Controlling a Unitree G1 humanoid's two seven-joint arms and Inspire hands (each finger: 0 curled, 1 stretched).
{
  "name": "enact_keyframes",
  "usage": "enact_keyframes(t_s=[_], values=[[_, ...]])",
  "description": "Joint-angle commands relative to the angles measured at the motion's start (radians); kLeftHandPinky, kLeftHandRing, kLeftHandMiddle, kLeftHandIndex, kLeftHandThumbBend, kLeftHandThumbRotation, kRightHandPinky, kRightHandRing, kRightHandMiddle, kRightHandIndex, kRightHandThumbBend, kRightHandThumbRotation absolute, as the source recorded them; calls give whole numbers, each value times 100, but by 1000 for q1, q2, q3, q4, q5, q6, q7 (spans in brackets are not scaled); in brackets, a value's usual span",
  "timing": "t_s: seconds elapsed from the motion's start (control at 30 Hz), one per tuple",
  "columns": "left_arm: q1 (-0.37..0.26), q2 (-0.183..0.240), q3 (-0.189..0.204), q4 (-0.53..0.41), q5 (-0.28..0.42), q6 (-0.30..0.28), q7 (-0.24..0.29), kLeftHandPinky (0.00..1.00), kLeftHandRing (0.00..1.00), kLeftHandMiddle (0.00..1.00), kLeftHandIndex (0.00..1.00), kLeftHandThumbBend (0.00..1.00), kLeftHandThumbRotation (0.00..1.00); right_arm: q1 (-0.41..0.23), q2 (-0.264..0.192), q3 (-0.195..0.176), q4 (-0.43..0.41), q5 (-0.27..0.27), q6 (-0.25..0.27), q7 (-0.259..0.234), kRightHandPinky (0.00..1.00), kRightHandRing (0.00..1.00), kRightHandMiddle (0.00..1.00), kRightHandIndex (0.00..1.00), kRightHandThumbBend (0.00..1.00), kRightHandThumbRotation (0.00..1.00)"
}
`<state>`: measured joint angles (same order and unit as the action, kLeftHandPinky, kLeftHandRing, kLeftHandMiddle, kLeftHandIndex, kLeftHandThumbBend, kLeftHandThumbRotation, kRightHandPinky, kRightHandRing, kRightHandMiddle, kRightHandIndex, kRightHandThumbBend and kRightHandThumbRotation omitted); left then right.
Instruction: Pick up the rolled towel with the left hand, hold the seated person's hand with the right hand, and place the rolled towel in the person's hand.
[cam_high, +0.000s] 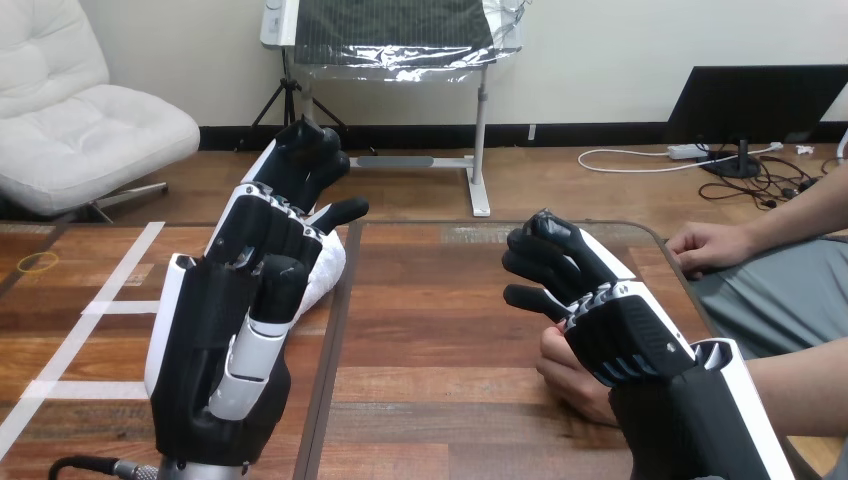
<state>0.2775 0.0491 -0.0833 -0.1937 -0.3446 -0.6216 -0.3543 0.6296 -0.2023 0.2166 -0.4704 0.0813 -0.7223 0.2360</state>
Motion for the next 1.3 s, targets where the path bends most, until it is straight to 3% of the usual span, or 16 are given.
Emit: enact_keyframes(t_s=[0.0, 0.27, 0.47, 0.73, 1.0, 1.27], values=[[-29, -12, -2, -29, 6, -7, 3, 79, 90, 89, 87, 62, 69, -32, 7, -7, -31, 14, -7, -7, 83, 88, 90, 90, 96, 100], [-45, -22, 2, -19, 29, 7, 25, 79, 89, 89, 87, 61, 69, -36, 7, -11, -31, 15, -2, -8, 82, 88, 89, 90, 96, 100], [-93, -28, 23, 23, 96, 3, 68, 78, 89, 89, 88, 63, 69, -39, 9, -15, -31, 9, 4, -11, 82, 88, 89, 90, 97, 100], [-232, -5, 70, 117, 253, 24, 151, 78, 90, 90, 89, 66, 70, -53, 4, -18, -26, 19, 13, -6, 82, 88, 89, 90, 97, 100], [-397, 40, 98, 256, 386, 59, 219, 90, 96, 96, 93, 79, 75, -71, 8, -18, -8, 21, 4, -4, 81, 88, 89, 90, 96, 100], [-541, 72, 102, 409, 488, 88, 296, 92, 98, 98, 95, 77, 66, -77, 7, -8, -8, 38, 18, -1, 80, 88, 89, 90, 96, 100]])
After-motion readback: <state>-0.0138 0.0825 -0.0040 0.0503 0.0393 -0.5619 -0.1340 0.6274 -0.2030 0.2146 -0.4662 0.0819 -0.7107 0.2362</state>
